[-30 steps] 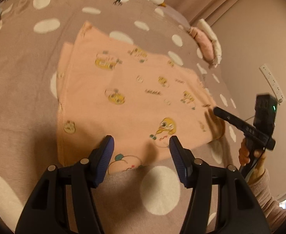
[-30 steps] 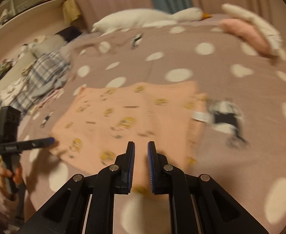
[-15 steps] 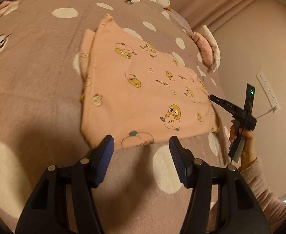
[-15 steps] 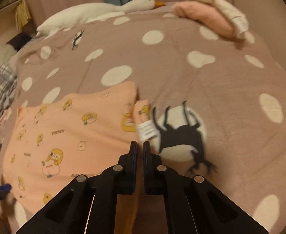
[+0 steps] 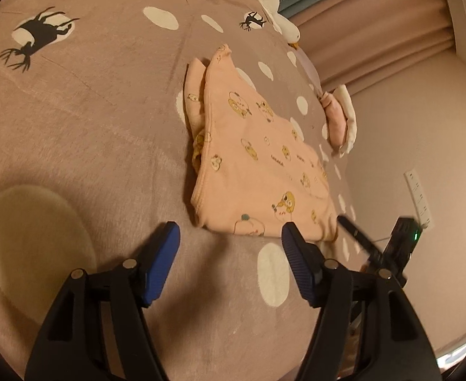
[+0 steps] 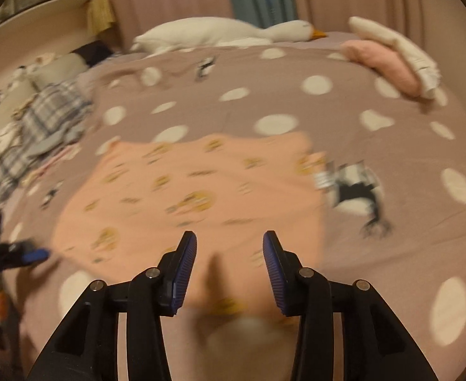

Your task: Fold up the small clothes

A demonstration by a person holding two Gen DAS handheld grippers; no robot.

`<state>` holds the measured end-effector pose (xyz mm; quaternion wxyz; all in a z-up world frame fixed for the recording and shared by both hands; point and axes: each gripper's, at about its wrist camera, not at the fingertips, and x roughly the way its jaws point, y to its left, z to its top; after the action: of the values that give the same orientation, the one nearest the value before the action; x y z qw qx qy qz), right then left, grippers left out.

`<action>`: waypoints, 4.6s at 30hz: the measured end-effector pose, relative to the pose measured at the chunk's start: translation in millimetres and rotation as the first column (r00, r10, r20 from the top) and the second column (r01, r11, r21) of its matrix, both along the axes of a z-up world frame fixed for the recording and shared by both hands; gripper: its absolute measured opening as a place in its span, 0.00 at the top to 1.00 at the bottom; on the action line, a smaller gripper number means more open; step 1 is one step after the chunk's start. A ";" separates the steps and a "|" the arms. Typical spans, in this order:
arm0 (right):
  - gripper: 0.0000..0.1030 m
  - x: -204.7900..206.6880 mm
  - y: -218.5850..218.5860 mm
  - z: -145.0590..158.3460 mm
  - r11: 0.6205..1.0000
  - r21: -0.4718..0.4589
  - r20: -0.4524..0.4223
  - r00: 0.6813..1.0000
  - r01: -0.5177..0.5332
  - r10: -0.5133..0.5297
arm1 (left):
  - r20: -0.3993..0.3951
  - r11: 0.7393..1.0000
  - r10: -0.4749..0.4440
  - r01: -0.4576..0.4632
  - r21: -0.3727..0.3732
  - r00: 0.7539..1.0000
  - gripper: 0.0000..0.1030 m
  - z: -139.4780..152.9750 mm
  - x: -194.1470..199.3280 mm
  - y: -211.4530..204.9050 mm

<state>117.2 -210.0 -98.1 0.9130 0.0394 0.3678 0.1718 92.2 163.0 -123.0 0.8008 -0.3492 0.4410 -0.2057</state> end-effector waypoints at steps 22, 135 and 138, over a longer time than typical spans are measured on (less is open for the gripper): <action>0.57 -2.7 42.9 -8.5 0.986 0.135 -0.036 0.994 -0.097 0.103 | -0.055 0.999 -0.011 0.009 -0.038 0.998 0.29 -0.7 109.3 -14.9; 0.51 23.2 -52.4 -17.8 0.928 0.361 -0.127 0.991 0.091 -0.048 | 0.025 0.889 -0.244 0.213 0.406 0.970 0.56 59.3 109.5 -176.7; 0.50 36.0 -38.5 -20.0 0.913 0.406 -0.156 0.987 0.037 0.029 | 0.018 0.892 -0.203 0.177 0.416 0.979 0.56 52.5 97.6 -155.3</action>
<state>153.2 -248.5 -118.2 0.8530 0.2430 0.3953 0.2390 189.9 7.7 -70.4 0.8453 -0.1214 0.4819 -0.1959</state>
